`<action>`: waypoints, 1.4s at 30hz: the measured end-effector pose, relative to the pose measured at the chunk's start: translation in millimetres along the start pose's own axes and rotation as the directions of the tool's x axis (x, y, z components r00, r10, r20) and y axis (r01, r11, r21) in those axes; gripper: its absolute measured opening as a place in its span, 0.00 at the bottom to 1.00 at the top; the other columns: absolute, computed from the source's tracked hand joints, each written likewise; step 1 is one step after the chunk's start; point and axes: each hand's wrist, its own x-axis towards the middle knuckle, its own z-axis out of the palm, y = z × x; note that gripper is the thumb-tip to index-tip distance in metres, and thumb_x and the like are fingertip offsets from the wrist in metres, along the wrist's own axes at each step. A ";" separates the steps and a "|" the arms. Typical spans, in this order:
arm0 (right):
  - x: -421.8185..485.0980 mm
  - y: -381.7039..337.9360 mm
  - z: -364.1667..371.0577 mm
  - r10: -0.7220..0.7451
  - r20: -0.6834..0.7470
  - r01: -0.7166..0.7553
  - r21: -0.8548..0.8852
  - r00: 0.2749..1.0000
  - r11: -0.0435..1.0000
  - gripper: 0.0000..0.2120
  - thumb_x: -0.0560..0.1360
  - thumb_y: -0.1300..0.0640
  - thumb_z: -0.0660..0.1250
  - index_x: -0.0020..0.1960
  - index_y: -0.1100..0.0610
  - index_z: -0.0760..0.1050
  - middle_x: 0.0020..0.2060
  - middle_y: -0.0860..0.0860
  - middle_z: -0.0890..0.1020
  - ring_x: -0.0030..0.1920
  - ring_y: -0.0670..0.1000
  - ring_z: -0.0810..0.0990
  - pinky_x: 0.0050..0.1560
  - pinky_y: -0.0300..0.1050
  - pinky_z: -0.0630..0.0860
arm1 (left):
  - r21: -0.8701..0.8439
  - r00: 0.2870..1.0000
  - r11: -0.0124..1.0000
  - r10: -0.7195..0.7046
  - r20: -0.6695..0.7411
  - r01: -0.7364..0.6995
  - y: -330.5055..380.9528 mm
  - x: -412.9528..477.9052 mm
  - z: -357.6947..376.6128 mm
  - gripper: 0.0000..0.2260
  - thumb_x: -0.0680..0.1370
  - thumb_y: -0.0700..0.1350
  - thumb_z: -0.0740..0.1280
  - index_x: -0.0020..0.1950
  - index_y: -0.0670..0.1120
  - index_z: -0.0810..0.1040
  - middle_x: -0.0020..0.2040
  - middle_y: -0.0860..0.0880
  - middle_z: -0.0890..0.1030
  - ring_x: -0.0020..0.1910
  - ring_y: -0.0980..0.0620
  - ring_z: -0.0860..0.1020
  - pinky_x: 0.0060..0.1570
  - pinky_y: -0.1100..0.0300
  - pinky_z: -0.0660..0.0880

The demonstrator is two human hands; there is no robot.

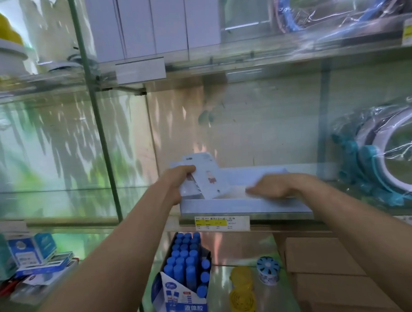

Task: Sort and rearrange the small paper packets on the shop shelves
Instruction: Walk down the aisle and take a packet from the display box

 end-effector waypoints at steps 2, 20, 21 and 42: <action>-3.9 6.2 6.9 0.029 0.138 -0.040 0.084 0.990 0.996 0.27 0.80 0.41 0.53 0.73 0.56 0.64 0.74 0.51 0.63 0.72 0.55 0.63 0.73 0.51 0.57 | 0.046 1.000 0.999 0.025 0.003 -0.025 -3.5 -1.9 16.2 0.07 0.77 0.40 0.68 0.52 0.39 0.75 0.38 0.44 0.77 0.33 0.47 0.75 0.35 0.55 0.73; -33.0 -21.6 -4.9 -0.292 -0.015 0.291 0.147 0.956 0.946 0.19 0.79 0.46 0.57 0.36 0.55 0.73 0.37 0.47 0.75 0.40 0.48 0.73 0.44 0.42 0.68 | -0.123 0.985 0.978 0.170 -0.001 -0.169 8.4 -22.6 13.2 0.10 0.76 0.37 0.69 0.57 0.37 0.77 0.40 0.44 0.79 0.37 0.45 0.78 0.42 0.52 0.77; -31.7 -22.3 -4.6 -0.296 -0.042 0.299 0.178 0.954 0.938 0.19 0.79 0.46 0.57 0.37 0.55 0.75 0.37 0.47 0.76 0.40 0.48 0.73 0.45 0.42 0.69 | -0.128 0.986 0.979 0.164 0.011 -0.161 8.3 -23.5 12.3 0.10 0.76 0.37 0.68 0.57 0.38 0.77 0.40 0.44 0.79 0.38 0.45 0.79 0.44 0.50 0.76; -21.6 -38.2 -15.7 -0.063 -0.314 0.281 0.722 0.947 0.632 0.14 0.76 0.63 0.60 0.62 0.60 0.73 0.52 0.55 0.76 0.48 0.54 0.74 0.43 0.40 0.72 | -0.222 0.965 0.975 0.079 0.250 -0.022 16.2 -33.7 30.2 0.06 0.77 0.39 0.67 0.52 0.38 0.76 0.49 0.38 0.80 0.45 0.41 0.79 0.41 0.49 0.79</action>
